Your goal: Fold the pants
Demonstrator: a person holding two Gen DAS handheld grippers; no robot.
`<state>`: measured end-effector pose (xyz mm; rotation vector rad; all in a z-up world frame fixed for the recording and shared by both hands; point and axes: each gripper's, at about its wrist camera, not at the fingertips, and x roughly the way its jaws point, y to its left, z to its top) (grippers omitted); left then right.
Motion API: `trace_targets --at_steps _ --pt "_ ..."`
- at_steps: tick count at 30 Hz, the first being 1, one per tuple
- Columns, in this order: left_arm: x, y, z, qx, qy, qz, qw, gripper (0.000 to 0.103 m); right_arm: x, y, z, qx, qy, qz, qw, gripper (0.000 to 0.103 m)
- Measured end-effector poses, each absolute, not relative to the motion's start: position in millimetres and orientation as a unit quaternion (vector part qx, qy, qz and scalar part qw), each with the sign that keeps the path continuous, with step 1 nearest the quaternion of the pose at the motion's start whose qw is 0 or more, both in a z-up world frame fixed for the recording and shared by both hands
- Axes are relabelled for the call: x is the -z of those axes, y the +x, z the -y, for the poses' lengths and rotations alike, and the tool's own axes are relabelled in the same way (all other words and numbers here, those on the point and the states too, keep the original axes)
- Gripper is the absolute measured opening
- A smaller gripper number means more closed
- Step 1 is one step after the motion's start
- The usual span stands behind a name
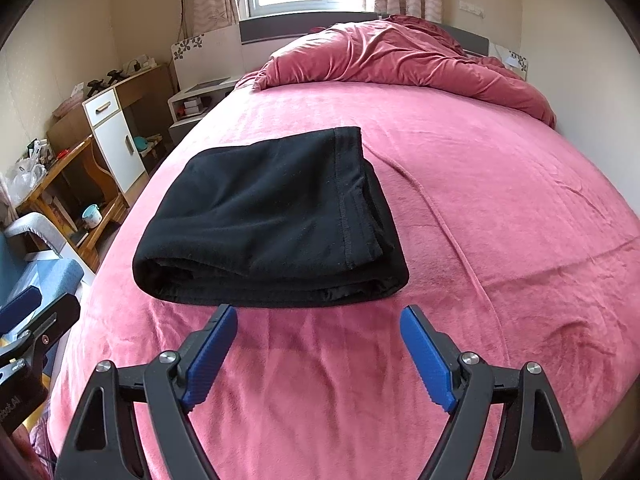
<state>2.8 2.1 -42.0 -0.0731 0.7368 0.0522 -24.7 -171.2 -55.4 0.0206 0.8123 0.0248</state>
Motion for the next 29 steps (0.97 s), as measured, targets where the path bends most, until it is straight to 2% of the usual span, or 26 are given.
trace_targets --at_steps 24,29 --pt "43.0 -0.3 -4.6 -0.025 -0.039 -0.363 0.931 0.08 59.1 -27.6 166.2 -0.013 0.006 -0.401 0.916 0.085" --pt "43.4 -0.7 -5.7 -0.021 -0.044 -0.36 0.932 0.076 62.6 -27.8 170.1 -0.01 0.009 -0.405 0.914 0.085"
